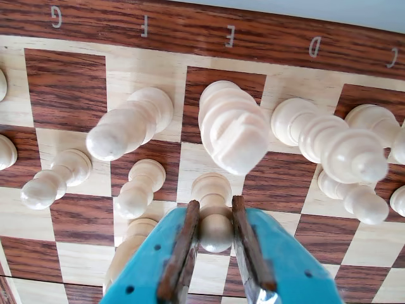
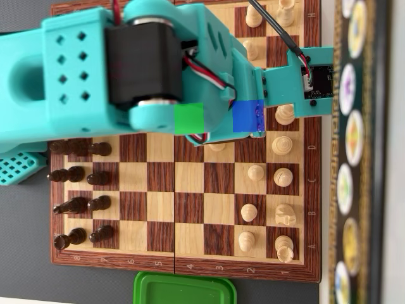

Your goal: Play chess

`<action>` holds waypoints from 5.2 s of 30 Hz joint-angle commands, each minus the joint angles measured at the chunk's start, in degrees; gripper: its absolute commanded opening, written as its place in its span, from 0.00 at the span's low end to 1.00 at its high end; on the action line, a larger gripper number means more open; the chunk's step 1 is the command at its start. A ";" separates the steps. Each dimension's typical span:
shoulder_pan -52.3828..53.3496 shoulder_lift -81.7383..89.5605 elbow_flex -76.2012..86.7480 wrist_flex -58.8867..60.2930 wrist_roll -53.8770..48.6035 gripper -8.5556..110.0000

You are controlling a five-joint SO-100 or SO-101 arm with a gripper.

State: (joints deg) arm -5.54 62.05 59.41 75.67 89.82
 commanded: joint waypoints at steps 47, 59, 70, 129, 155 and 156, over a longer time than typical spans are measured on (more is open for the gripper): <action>0.53 32.34 38.94 -9.67 0.35 0.12; -0.26 31.82 40.87 -9.76 0.35 0.12; -0.44 31.73 42.45 -10.37 0.35 0.12; -0.70 32.34 42.10 -13.27 -0.35 0.17; 2.64 47.46 46.32 -13.36 0.09 0.17; 2.81 48.87 47.55 -13.36 0.18 0.17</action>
State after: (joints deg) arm -3.69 105.91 105.91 62.93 89.82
